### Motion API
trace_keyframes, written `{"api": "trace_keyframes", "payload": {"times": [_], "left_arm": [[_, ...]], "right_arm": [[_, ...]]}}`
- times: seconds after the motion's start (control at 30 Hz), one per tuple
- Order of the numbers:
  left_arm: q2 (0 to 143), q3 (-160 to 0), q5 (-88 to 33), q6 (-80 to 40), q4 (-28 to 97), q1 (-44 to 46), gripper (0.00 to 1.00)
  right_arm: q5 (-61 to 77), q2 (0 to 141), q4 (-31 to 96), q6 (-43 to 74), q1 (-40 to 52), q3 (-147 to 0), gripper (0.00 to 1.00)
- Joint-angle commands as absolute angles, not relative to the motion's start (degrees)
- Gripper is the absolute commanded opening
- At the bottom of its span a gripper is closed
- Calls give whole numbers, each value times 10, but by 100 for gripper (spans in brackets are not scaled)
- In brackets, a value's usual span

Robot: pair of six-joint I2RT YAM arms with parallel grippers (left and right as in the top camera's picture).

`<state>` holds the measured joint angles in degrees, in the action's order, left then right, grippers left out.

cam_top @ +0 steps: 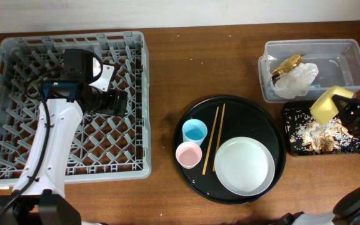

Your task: Sort waste into correct bins and load items into the dishwasher rack

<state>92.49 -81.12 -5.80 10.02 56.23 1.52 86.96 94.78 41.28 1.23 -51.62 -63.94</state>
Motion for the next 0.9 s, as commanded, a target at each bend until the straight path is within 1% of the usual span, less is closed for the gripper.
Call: {"api": "trace_keyframes", "payload": {"times": [0.0, 0.07, 0.3, 0.37, 0.4, 0.5, 0.6, 0.63, 0.7, 0.77, 0.83, 0.87], "left_arm": [[927, -817, -63, 97, 562, 13, 99], [927, -817, -63, 97, 562, 13, 99], [927, -817, -62, 97, 562, 13, 99], [927, -817, -63, 97, 562, 14, 99], [927, -817, -63, 97, 562, 14, 100], [927, -817, -62, 97, 562, 13, 99], [927, -817, -62, 97, 562, 13, 99], [927, -817, -62, 97, 562, 13, 100], [927, -817, -62, 97, 562, 13, 99], [927, -817, -62, 97, 562, 13, 99], [927, -817, -63, 97, 562, 13, 99], [927, -817, -63, 97, 562, 13, 99]], "right_arm": [[869, 941, 390, 104, -518, -639, 4], [860, 941, 379, 125, -518, -639, 4], [883, 938, 346, 121, -511, -640, 4], [880, 921, 334, 114, -484, -640, 4], [857, 899, 324, 114, -446, -642, 4], [721, 828, 327, 115, -329, -657, 4], [505, 773, 336, 128, -154, -657, 4], [454, 772, 341, 128, -117, -657, 4], [264, 785, 359, 127, -1, -657, 4], [121, 812, 371, 128, 83, -657, 4], [18, 855, 377, 128, 148, -657, 4], [-5, 875, 377, 128, 165, -657, 4]]}}
